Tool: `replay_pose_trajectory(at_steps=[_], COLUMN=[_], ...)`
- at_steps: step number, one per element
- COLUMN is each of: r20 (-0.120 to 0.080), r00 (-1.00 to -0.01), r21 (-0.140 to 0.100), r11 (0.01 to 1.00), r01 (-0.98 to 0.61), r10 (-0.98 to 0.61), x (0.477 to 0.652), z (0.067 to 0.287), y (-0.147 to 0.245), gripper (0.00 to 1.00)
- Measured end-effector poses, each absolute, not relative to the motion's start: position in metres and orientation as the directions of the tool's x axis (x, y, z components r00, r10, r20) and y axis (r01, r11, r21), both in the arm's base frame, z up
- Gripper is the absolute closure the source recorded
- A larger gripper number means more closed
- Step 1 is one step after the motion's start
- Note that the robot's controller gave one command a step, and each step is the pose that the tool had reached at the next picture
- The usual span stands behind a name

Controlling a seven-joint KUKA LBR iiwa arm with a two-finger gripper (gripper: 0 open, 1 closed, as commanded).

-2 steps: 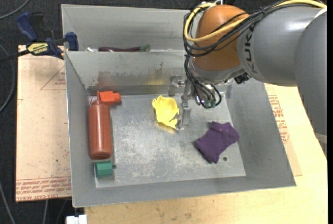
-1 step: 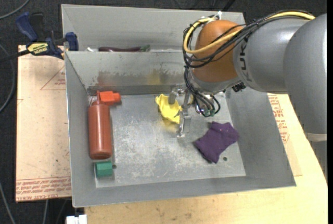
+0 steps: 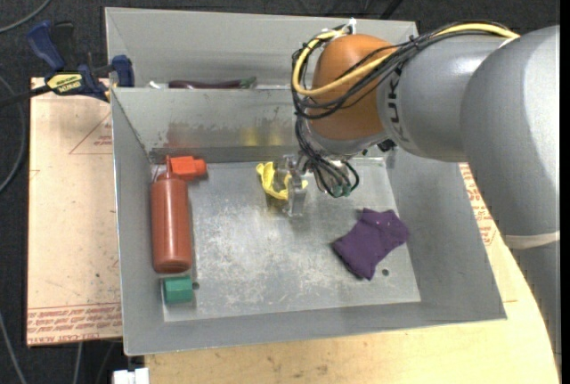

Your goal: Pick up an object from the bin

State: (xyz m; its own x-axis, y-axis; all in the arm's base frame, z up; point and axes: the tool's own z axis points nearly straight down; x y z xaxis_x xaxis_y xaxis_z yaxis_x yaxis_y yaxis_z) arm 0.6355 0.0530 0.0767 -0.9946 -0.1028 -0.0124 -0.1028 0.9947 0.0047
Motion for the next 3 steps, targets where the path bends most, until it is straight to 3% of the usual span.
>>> replay_pose_trajectory(at_steps=[1, 2, 3], r20=[-0.013, -0.018, -0.017], r00=[-0.995, -0.994, -0.994], r21=[0.005, 0.005, 0.006], r11=[0.995, 0.994, 0.994], r01=[-0.103, -0.109, -0.108], r10=[-0.103, -0.109, -0.108], x=[0.636, 0.643, 0.643], z=[0.077, 0.2, 0.199], y=[0.053, 0.067, 0.067], gripper=[1.0, 1.0, 1.0])
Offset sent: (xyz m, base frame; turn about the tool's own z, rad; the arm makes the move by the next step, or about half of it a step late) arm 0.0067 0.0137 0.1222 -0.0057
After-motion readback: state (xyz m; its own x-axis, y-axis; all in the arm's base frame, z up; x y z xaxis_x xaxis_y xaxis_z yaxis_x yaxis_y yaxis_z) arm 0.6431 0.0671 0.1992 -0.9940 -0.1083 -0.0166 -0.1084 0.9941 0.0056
